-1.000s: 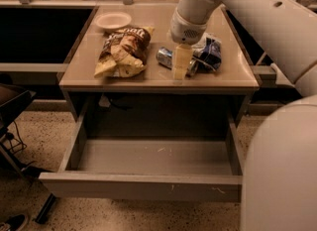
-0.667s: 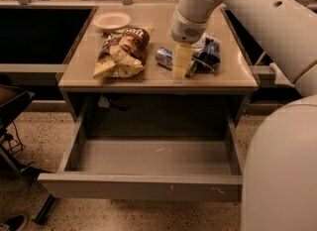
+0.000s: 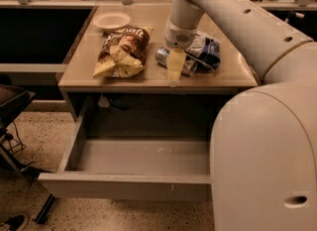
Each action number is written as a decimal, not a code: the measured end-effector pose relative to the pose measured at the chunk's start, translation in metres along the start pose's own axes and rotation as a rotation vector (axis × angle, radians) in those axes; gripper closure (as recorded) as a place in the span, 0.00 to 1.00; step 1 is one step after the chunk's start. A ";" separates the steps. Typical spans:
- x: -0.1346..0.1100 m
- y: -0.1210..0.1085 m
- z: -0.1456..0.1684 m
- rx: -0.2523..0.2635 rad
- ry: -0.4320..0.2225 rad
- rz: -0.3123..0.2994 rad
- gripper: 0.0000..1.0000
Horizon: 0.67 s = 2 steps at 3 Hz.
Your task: Place redbull can into top drawer
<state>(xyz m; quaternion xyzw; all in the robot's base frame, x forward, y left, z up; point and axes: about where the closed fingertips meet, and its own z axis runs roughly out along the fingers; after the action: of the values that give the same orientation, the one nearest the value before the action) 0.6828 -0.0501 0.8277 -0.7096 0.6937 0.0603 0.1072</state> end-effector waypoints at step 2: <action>0.002 -0.005 0.011 -0.003 -0.020 0.013 0.00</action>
Offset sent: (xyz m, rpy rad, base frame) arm 0.0034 -0.0055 -0.0138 0.0310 0.0328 -0.0204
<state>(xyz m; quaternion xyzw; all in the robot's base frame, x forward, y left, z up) 0.6889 -0.0491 0.8165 -0.7046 0.6972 0.0692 0.1127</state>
